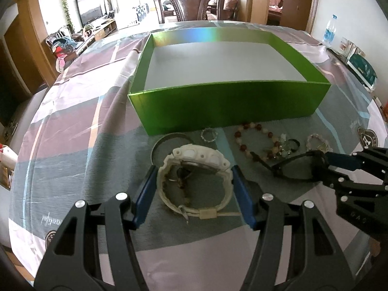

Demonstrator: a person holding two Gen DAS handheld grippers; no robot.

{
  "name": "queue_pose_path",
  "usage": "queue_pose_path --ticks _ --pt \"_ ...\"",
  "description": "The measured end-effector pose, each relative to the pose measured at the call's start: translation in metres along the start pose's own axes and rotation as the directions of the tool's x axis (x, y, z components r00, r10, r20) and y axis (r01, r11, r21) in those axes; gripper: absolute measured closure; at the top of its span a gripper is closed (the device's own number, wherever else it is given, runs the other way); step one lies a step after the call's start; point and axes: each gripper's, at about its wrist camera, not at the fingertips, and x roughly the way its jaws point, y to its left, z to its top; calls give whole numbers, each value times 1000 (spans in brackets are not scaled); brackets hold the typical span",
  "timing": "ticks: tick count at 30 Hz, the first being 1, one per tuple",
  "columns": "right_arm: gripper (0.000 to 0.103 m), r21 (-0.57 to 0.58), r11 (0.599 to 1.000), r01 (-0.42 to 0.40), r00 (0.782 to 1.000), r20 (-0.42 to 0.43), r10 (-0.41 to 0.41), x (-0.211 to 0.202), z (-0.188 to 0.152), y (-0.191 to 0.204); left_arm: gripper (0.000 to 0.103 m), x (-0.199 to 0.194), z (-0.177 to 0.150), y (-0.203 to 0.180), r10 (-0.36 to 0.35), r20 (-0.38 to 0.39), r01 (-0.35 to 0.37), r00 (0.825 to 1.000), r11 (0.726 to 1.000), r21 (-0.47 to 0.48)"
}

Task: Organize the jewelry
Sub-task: 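Lower the white watch into the green box with the left tool while the right drops the black watch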

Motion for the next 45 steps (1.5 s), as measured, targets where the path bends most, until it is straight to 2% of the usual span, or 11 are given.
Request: queue_pose_path --ticks 3,11,18,23,27,31,33,35,40,43,45 --pt "95 -12 1000 -1 1000 2 1 -1 0 6 42 0 0 2 2 -2 -2 1000 1000 -9" --pt "95 -9 1000 -6 991 132 8 -42 19 3 42 -25 13 10 0 68 1 998 1000 -13" --pt "95 39 999 29 963 266 -38 -71 76 -18 42 -53 59 18 -29 169 26 985 999 18" --pt "95 91 996 22 974 225 -42 -37 119 -41 42 -37 109 23 -29 191 23 981 999 33" --pt "95 155 988 -17 993 120 -2 11 133 -56 42 0 135 32 -43 138 46 990 999 -18" --pt "94 180 984 -3 995 96 -15 30 129 -57 41 36 141 32 -64 67 66 996 997 -39" --pt "67 190 982 -22 994 110 2 24 127 -59 40 39 138 31 -67 62 70 996 997 -44" --pt "50 198 978 -60 989 147 31 8 123 -60 31 31 136 32 -66 88 69 994 997 -40" --pt "49 173 983 -54 984 178 23 -32 99 -55 25 -8 116 40 -42 160 47 986 999 -26" --pt "49 144 987 -72 984 171 47 -43 75 -54 24 -21 92 46 1 142 2 990 1000 -25" --pt "49 110 994 -11 990 140 -5 -40 59 -51 24 -22 70 51 43 113 -41 993 999 -21"
